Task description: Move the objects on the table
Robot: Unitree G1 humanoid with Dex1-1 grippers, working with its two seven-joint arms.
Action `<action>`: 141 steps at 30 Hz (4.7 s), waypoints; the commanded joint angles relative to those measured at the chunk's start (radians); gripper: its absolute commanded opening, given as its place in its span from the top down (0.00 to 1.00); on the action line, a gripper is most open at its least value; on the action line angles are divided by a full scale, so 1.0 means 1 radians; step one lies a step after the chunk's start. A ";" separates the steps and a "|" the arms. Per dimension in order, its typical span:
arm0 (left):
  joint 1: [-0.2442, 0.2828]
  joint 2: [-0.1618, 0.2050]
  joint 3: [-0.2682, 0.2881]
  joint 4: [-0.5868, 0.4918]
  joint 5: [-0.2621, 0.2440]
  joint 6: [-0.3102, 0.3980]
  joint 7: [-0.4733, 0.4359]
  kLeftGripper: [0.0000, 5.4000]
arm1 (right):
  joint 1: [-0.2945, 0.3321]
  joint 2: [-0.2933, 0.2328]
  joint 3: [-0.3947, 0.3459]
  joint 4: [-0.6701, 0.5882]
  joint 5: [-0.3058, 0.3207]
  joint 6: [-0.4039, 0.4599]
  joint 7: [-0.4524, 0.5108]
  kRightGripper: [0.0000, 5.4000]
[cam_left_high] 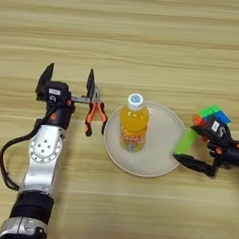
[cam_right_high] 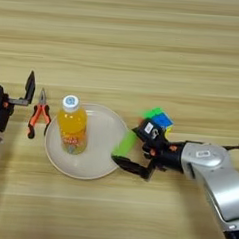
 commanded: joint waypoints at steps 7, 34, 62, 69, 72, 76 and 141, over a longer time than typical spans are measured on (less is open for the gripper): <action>-0.014 0.009 0.005 0.014 0.003 -0.007 -0.004 0.00 | 0.079 -0.022 -0.053 -0.014 0.036 -0.024 -0.011 0.16; -0.039 0.008 0.005 0.053 0.005 -0.017 -0.002 0.00 | 0.132 -0.015 0.006 0.110 -0.006 -0.112 -0.020 0.08; -0.061 0.011 0.010 0.091 0.003 -0.039 -0.002 0.00 | 0.067 -0.037 -0.193 -0.056 0.146 -0.086 -0.047 0.00; -0.061 0.012 0.014 0.091 0.003 -0.040 -0.005 0.00 | 0.053 0.044 -0.294 -0.058 0.195 -0.128 -0.159 0.00; -0.062 0.013 0.015 0.093 0.002 -0.041 -0.007 0.00 | 0.029 0.078 -0.317 -0.039 0.192 -0.137 -0.224 0.00; -0.063 0.013 0.018 0.096 0.004 -0.041 -0.009 0.00 | 0.009 0.116 -0.322 0.004 0.181 -0.122 -0.300 0.00; -0.056 0.008 0.008 0.078 0.013 -0.029 -0.003 0.00 | -0.071 0.211 -0.157 0.116 0.043 -0.237 -0.344 0.39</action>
